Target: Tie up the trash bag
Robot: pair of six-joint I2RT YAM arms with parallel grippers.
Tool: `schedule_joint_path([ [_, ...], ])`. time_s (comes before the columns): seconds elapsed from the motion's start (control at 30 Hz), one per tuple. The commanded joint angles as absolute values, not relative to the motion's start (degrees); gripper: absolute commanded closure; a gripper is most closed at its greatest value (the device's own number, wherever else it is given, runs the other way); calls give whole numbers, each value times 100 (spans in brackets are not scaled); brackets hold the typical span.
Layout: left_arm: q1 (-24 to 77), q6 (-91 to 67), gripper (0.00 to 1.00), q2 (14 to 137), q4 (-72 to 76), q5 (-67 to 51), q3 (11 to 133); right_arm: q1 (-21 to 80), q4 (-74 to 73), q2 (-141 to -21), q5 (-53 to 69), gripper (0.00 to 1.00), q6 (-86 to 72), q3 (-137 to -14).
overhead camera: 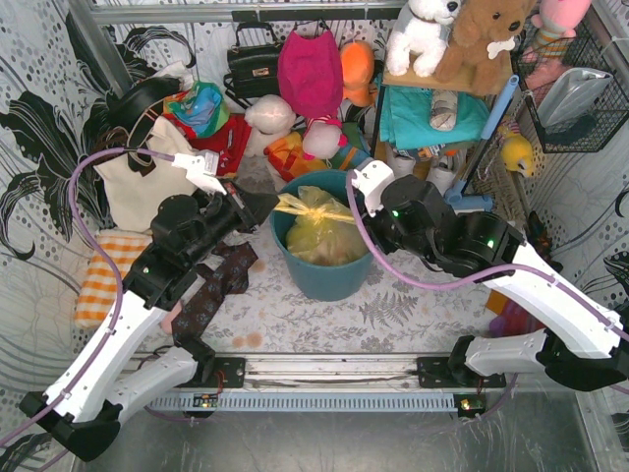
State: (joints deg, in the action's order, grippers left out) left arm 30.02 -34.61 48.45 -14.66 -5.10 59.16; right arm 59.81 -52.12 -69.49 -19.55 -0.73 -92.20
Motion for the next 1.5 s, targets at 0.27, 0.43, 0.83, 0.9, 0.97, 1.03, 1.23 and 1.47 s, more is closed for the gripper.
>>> schedule_joint_path([
  [0.27, 2970, -3056, 100, 4805, -1569, 105, 6131, 5959, -5695, -6813, -3151, 100, -423, -9126],
  [0.43, 2970, -2936, 100, 4873, -1580, 262, 6077, 5960, -5565, -6645, -3591, 100, -679, -8531],
  [0.83, 2968, -2977, 100, 5078, -1704, 524, 5911, 5906, -5789, -6603, -4240, 100, -2475, -8193],
  [0.9, 2970, -2995, 100, 5063, -1705, 527, 5871, 5904, -5982, -6672, -4494, 100, -2959, -8282],
  [0.97, 2971, -3013, 100, 5041, -1714, 519, 5850, 5889, -6199, -6778, -4631, 100, -3483, -8397],
  [1.03, 2969, -3030, 100, 5020, -1743, 554, 5830, 5869, -6307, -6858, -4692, 100, -3877, -8465],
  [1.23, 2965, -3174, 100, 4957, -1898, 780, 5825, 5788, -6665, -7078, -4693, 100, -4832, -8688],
  [1.47, 2969, -3490, 100, 5019, -2164, 1093, 5980, 5779, -7170, -7312, -4787, 100, -6005, -8883],
])
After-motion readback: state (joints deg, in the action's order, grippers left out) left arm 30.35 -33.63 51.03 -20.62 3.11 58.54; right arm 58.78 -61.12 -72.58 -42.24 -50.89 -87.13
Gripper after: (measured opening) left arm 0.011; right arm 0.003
